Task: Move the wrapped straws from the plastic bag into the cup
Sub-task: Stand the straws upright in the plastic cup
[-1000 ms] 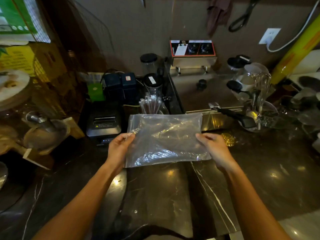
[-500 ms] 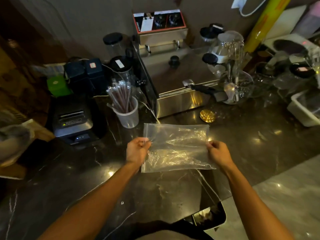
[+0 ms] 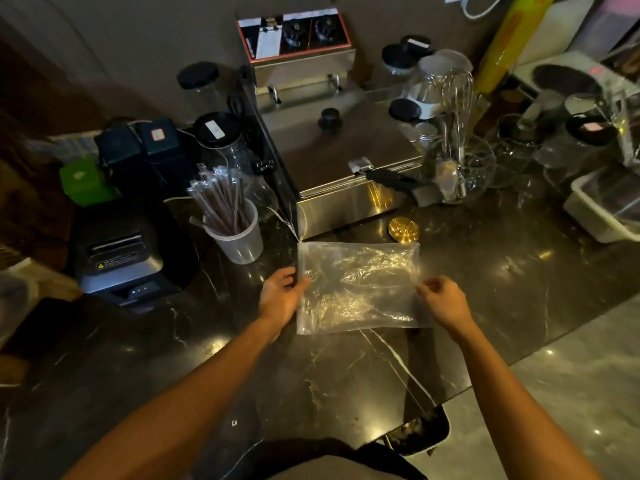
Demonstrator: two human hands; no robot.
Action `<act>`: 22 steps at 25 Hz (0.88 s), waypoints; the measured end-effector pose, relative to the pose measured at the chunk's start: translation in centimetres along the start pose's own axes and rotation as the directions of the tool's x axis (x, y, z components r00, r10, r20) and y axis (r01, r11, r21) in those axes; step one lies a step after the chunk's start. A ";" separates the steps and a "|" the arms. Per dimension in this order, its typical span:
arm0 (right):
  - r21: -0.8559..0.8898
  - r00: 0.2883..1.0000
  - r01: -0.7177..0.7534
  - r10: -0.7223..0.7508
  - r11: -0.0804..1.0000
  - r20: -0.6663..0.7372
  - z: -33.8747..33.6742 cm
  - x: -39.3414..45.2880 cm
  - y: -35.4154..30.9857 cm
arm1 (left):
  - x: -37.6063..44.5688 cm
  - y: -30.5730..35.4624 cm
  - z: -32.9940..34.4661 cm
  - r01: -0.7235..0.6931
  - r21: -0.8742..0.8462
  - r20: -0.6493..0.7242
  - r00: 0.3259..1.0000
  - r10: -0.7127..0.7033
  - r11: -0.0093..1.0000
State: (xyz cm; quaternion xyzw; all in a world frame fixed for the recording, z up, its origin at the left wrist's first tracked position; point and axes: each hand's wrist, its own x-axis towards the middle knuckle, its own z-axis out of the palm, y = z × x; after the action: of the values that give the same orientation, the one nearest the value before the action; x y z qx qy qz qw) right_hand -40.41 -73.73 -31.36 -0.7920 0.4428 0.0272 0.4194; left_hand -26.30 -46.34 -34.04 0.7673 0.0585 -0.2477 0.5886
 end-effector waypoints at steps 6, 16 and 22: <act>-0.121 0.972 0.229 -0.221 0.966 0.080 3.4 -0.3 -5.1 | 1.0 1.9 -4.2 -0.025 -0.017 -0.149 0.989 0.022 1.000; -0.044 0.810 0.519 -0.474 0.854 0.344 13.3 -1.2 -18.1 | 2.1 4.6 -10.0 -0.030 -0.111 -0.289 0.957 -0.004 0.993; 0.136 0.820 0.473 -0.491 0.871 0.294 18.0 -1.6 -22.8 | 3.6 5.1 -11.5 0.038 -0.079 -0.328 0.942 -0.062 0.996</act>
State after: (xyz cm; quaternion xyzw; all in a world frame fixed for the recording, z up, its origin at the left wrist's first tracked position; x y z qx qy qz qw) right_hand -18.92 -54.38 -27.75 -0.8507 0.1551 0.0355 0.5009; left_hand -17.65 -37.83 -29.07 0.7747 0.1847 -0.1282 0.5910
